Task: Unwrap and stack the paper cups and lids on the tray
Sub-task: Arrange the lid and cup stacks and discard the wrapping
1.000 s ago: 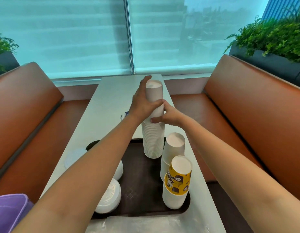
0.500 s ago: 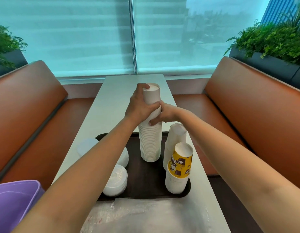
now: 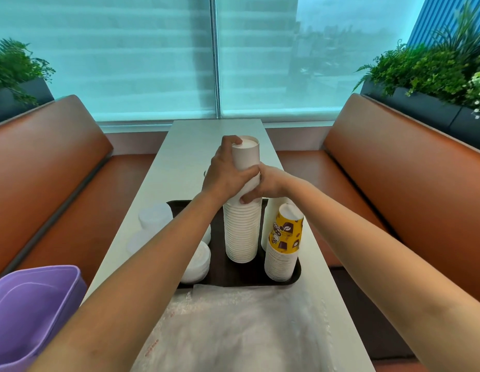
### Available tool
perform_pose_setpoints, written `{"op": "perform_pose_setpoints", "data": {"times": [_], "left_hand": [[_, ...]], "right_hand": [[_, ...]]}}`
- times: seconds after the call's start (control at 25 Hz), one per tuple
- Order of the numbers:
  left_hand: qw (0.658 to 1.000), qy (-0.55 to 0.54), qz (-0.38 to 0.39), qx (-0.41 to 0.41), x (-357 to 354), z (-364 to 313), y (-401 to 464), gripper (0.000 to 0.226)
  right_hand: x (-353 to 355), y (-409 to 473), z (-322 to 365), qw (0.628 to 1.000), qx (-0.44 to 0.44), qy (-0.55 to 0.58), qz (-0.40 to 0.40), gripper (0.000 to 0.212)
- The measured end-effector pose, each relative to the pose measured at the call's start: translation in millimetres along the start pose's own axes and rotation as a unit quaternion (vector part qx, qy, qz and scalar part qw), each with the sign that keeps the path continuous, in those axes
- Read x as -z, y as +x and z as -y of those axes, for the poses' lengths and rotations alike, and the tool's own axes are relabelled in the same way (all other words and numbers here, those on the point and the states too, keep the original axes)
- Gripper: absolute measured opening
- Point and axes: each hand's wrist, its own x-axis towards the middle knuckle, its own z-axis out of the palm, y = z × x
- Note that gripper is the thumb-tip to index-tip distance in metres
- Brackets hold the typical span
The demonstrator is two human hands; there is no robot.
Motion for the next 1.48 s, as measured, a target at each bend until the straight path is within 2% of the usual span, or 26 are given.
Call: {"op": "perform_pose_setpoints", "data": {"times": [0.12,0.2,0.28,0.36,0.44,0.56,0.68,1.0,1.04,1.12,1.2,1.32,1.4,1.48], "left_hand": [[0.999,-0.032,0.016,-0.015,0.4,4.8,-13.1,0.081],[0.995,-0.087,0.038,0.021,-2.9,16.2,-23.8,0.090],[0.990,-0.105,0.067,0.060,-9.7,30.0,-36.2,0.095],[0.987,-0.095,0.097,0.091,-19.1,43.5,-50.6,0.102],[0.983,-0.095,0.102,0.124,-27.9,54.0,-61.5,0.105],[0.977,-0.102,0.091,0.162,-35.5,58.1,-67.5,0.094],[0.978,-0.091,0.106,0.158,-40.1,53.4,-71.9,0.091],[0.973,-0.107,0.131,0.160,-41.4,54.2,-75.7,0.099],[0.971,-0.106,0.137,0.163,-40.7,54.6,-76.7,0.104],[0.970,-0.098,0.134,0.176,-37.1,53.6,-81.7,0.113],[0.972,-0.089,0.090,0.196,-30.3,50.4,-94.4,0.103],[0.977,-0.092,0.054,0.187,-14.8,49.9,-123.9,0.059],[0.979,-0.082,0.083,0.168,-6.3,58.0,-147.9,0.039],[0.982,-0.059,0.115,0.136,0.8,70.1,-174.7,0.030]], "right_hand": [[3.3,-18.3,-4.9,0.998,-0.003,-0.059,0.010,0.084],[3.6,-28.8,-17.7,0.990,-0.018,-0.133,-0.039,0.085],[-3.8,-37.4,-36.9,0.981,-0.056,-0.158,-0.095,0.075],[-18.0,-46.5,-53.0,0.984,-0.087,-0.124,-0.098,0.065],[-29.7,-52.8,-61.8,0.992,-0.078,-0.036,-0.095,0.061],[-34.2,-55.6,-63.0,0.991,-0.063,0.023,-0.119,0.059],[-35.1,-54.4,-63.4,0.989,-0.056,0.047,-0.132,0.058],[-39.7,-52.1,-66.4,0.990,-0.054,0.022,-0.126,0.058],[-39.0,-52.8,-66.5,0.989,-0.052,0.002,-0.141,0.057],[-35.9,-57.4,-63.5,0.974,-0.031,-0.023,-0.222,0.053],[-36.8,-69.6,-57.2,0.940,0.010,-0.011,-0.340,0.046],[-60.0,-96.6,-47.4,0.878,0.064,0.002,-0.474,0.036],[-92.2,-114.4,-47.0,0.880,0.058,-0.004,-0.472,0.031],[-127.1,-130.3,-53.4,0.910,0.018,0.004,-0.414,0.034]]}}
